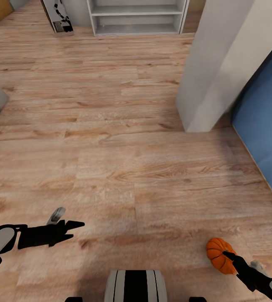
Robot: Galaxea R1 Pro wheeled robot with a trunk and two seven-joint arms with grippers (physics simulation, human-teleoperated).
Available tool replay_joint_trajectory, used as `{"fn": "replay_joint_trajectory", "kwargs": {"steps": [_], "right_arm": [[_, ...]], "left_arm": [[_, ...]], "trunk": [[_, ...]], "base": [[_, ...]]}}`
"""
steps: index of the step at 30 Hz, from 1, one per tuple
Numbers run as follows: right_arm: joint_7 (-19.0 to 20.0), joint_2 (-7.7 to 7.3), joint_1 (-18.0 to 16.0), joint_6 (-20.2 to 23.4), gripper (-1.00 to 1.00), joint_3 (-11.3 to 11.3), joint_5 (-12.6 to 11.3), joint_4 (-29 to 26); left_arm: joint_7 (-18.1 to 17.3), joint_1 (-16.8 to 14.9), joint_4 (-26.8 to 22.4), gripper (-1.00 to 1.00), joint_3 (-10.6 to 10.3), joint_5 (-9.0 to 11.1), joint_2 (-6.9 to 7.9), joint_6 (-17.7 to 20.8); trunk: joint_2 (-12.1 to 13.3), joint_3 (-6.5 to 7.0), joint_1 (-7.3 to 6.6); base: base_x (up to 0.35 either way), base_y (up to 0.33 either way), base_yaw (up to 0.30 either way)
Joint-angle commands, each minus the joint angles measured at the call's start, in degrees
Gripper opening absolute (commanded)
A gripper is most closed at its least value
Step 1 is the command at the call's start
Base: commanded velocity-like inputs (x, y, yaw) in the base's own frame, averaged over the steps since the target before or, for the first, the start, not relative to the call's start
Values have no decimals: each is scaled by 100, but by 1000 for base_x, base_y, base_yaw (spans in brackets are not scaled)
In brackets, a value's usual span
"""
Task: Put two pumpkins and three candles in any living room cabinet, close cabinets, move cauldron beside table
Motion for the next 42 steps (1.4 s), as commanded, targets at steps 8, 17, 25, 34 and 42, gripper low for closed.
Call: {"fn": "replay_joint_trajectory", "kwargs": {"steps": [8,17,25,34,42], "right_arm": [[9,3,-3,44,100,-36,-5,-1],[9,3,-3,44,100,-36,-9,-1],[10,3,-3,44,100,-36,-7,-1],[9,3,-3,44,100,-36,-8,-1],[14,3,-3,44,100,-36,-11,-1]], "left_arm": [[11,-3,-1,100,-51,18,4,8],[11,-3,-9,100,-52,18,4,8],[11,-3,-10,100,-52,18,4,8],[11,-3,-10,100,-57,18,4,8],[11,-3,-13,100,-61,18,4,8]], "trunk": [[-1,-3,1],[-4,-48,6],[-11,-158,19],[-12,-181,22],[-12,-181,22]], "base": [[57,0,0],[1,0,0],[0,0,0],[1,1,0],[44,52,0]]}}
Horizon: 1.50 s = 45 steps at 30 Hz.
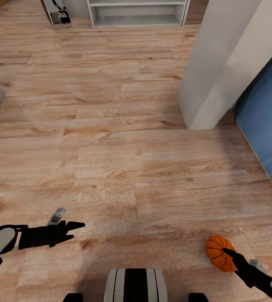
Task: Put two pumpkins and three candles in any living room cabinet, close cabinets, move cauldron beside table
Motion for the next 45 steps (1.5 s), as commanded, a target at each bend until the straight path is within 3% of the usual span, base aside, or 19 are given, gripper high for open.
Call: {"fn": "replay_joint_trajectory", "kwargs": {"steps": [1,2,22,25,34,45], "right_arm": [[-226,12,3,18,100,0,159,16],[-225,12,3,18,-100,0,159,16],[-221,10,3,33,-100,0,158,16],[-223,10,3,31,-100,0,158,16],[-219,6,3,33,-100,0,158,16],[-188,3,3,36,-100,-2,158,16]], "left_arm": [[10,-8,4,100,-12,17,3,9],[10,-8,1,100,-12,17,3,9],[10,-8,-3,100,-12,17,3,9],[10,-8,-2,100,-12,18,3,14],[10,-8,-3,100,-12,18,3,14],[11,-8,2,100,-12,17,3,17]], "trunk": [[-1,-3,1],[-1,-3,1],[-1,-3,1],[3,63,-6],[3,63,-6],[18,307,-35]], "base": [[4,4,0],[2,3,0],[0,0,0],[0,0,0],[0,0,0],[0,0,0]]}}
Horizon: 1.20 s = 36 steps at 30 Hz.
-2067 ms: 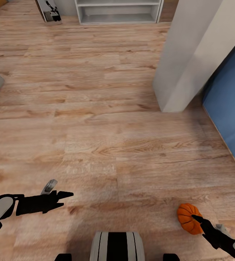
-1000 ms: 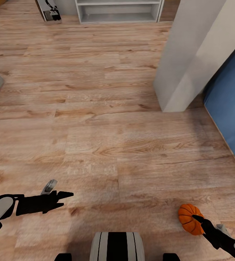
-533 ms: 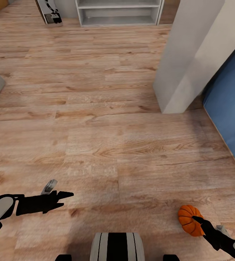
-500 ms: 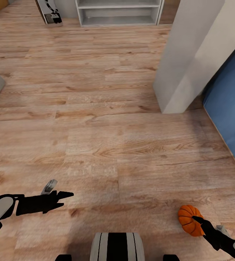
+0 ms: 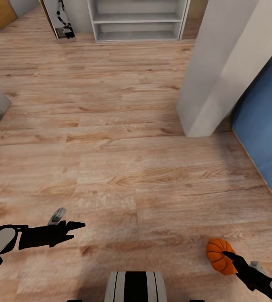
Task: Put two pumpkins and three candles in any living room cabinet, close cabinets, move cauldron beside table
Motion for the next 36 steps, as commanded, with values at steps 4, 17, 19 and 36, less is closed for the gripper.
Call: {"fn": "replay_joint_trajectory", "kwargs": {"steps": [4,17,19,36], "right_arm": [[227,2,-2,35,-100,-35,12,0],[302,2,-2,46,-100,-43,13,0],[303,2,-2,49,-100,-44,13,0],[303,-3,-2,59,-100,-44,13,0]], "left_arm": [[25,-3,2,100,-2,15,-37,7],[44,-3,20,100,-117,14,-66,10],[45,-3,20,100,-120,14,-66,12],[45,-3,20,100,-149,14,-66,15]], "trunk": [[4,86,-11],[22,374,-44],[24,418,-50],[47,795,-93]], "base": [[0,0,0],[0,0,0],[0,0,0],[-71,0,0]]}}
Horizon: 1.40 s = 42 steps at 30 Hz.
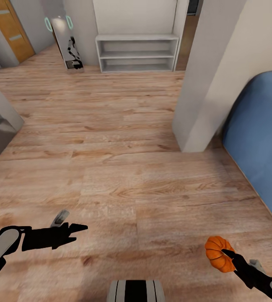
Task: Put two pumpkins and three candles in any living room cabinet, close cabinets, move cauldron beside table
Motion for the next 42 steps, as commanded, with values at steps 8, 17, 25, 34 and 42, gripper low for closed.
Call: {"fn": "replay_joint_trajectory", "kwargs": {"steps": [8,17,25,34,42], "right_arm": [[2,-39,-3,61,-100,-36,-12,0],[2,-44,-3,63,-100,-35,-14,0],[2,-44,-2,63,-100,-34,-14,0],[2,-44,-3,76,-100,-40,-14,0],[2,-44,-3,257,-100,-43,-14,-14]], "left_arm": [[14,-3,-1,100,-6,18,12,10],[14,-3,-1,100,-6,18,13,10],[14,-3,-1,100,-6,18,13,10],[14,-3,-1,100,-11,18,13,10],[14,-3,-1,100,-14,18,13,10]], "trunk": [[9,174,-21],[21,374,-45],[32,551,-65],[44,750,-88],[55,927,-109]], "base": [[-48,0,0],[-124,0,0],[-2,0,0],[0,0,0],[0,0,0]]}}
